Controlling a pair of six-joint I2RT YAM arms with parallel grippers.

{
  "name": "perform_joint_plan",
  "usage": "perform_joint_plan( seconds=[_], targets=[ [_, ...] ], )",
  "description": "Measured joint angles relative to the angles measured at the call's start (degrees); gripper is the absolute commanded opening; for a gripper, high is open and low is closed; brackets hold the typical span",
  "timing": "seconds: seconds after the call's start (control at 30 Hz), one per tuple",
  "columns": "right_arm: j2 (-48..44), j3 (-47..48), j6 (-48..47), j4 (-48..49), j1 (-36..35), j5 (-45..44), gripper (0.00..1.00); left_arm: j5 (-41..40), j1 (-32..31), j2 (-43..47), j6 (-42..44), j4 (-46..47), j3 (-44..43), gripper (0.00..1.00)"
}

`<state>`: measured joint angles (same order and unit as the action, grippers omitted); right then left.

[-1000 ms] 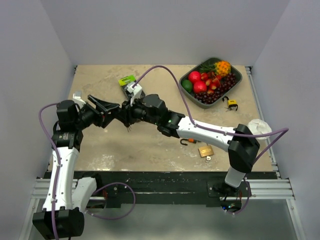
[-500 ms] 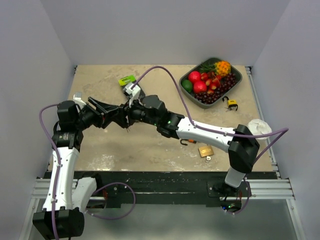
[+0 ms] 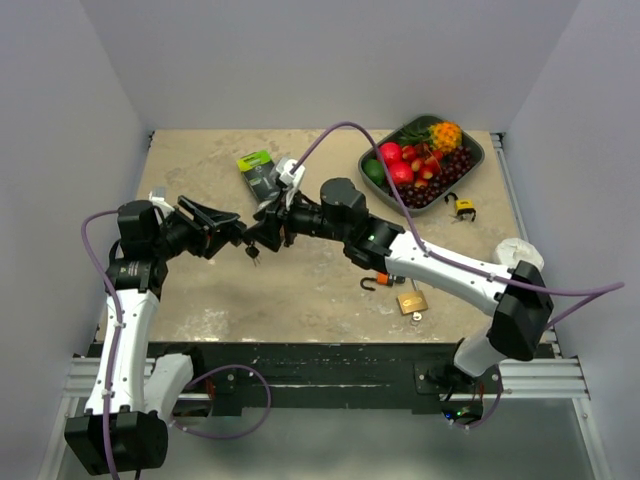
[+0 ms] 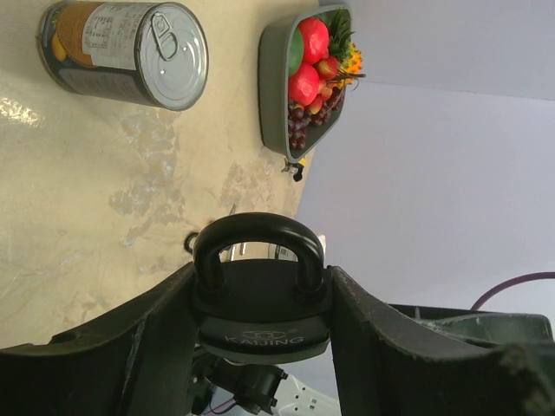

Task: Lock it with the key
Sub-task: Lock the lock, then place the key at the center of the board.

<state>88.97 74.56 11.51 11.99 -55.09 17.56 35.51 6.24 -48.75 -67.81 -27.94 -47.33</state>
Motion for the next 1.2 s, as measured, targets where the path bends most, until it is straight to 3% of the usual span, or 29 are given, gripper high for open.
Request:
perform_joint_plan(
  seconds=[0.27,0.37,0.4,0.53,0.87,1.07,1.2],
  targets=[
    [4.5,0.0,0.6,-1.6,-0.5,2.9,0.44,0.0,0.0,-0.1,0.2,0.0,0.0,0.0],
    [6.1,0.0,0.8,-2.4,-0.5,3.0,0.32,0.0,0.0,-0.1,0.5,0.0,0.0,0.0],
    [6.3,0.0,0.9,-2.6,-0.5,3.0,0.21,0.0,0.0,-0.1,0.6,0.0,0.0,0.0],
    [6.3,0.0,0.9,-2.5,-0.5,3.1,0.0,0.0,0.0,-0.1,0.9,0.1,0.3,0.0],
    [5.7,-1.6,1.4,-1.7,-0.4,1.7,0.0,-0.2,0.2,-1.1,1.7,0.0,0.3,0.0],
    [3.3,-6.4,2.6,0.1,-0.4,-1.3,0.0,0.9,0.8,-7.8,5.1,-1.2,-2.6,0.0],
    [-1.3,-10.4,3.1,-1.5,-0.4,-1.3,0.0,-4.5,4.2,-12.2,9.2,-0.3,-6.2,0.0]
  ],
)
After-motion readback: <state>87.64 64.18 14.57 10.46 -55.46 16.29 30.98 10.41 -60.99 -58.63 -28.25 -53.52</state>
